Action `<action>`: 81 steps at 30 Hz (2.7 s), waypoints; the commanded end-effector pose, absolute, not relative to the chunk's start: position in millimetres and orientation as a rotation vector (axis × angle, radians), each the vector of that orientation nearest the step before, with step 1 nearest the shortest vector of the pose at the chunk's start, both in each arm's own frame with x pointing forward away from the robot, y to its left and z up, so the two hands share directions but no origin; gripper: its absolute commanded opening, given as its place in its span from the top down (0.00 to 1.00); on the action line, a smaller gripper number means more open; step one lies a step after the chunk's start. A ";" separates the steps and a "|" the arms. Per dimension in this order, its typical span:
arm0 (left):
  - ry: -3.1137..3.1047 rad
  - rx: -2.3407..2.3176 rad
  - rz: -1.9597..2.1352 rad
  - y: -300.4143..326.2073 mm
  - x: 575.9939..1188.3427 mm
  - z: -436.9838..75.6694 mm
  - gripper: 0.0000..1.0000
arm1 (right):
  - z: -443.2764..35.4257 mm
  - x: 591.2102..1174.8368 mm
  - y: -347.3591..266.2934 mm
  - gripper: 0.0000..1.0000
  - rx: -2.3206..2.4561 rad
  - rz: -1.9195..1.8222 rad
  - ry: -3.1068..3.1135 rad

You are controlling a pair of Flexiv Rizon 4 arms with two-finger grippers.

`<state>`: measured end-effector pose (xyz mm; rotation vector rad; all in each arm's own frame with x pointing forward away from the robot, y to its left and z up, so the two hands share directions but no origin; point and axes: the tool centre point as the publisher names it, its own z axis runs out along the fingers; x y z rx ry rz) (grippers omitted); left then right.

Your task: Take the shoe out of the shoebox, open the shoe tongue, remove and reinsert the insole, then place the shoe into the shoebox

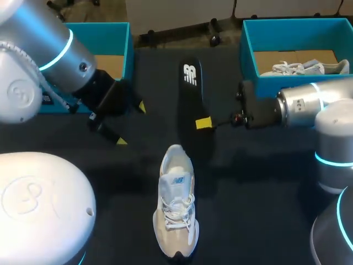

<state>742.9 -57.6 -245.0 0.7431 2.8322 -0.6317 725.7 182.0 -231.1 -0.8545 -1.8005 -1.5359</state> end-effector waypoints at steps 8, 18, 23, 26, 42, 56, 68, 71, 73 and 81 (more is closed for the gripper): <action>3.013 0.727 -0.612 -57.9 747.1 -240.9 0.00 | -232.8 716.5 188.2 1.00 -0.889 -1.581 -1.783; 3.139 0.612 -0.656 -62.9 715.9 -279.3 0.00 | -240.1 721.0 204.5 1.00 -0.766 -1.729 -1.856; 3.165 0.507 -0.681 -60.2 702.4 -293.9 0.00 | -242.6 726.6 210.6 1.00 -0.727 -1.778 -1.852; 3.174 0.470 -0.698 -60.6 698.5 -300.5 0.00 | -245.4 727.3 212.5 1.00 -0.707 -1.814 -1.818; 3.167 0.495 -0.648 -66.7 697.5 -307.5 0.00 | -246.0 726.0 214.5 1.00 -0.673 -1.839 -1.830; 3.180 0.467 -0.685 -67.3 696.9 -342.2 0.00 | -255.3 733.6 237.7 1.00 -0.607 -1.938 -1.864; 3.193 0.453 -0.704 -66.3 698.2 -345.8 0.00 | -265.1 732.5 239.6 1.00 -0.641 -1.934 -1.878; 3.203 0.436 -0.710 -70.3 697.6 -353.2 0.00 | -266.4 732.3 242.0 1.00 -0.643 -1.930 -1.889; 3.209 0.419 -0.694 -72.5 697.4 -361.1 0.00 | -267.5 730.2 245.9 1.00 -0.630 -1.952 -1.893; 3.217 0.361 -0.699 -72.5 698.6 -374.7 0.00 | -271.5 731.1 252.8 1.00 -0.624 -1.956 -1.921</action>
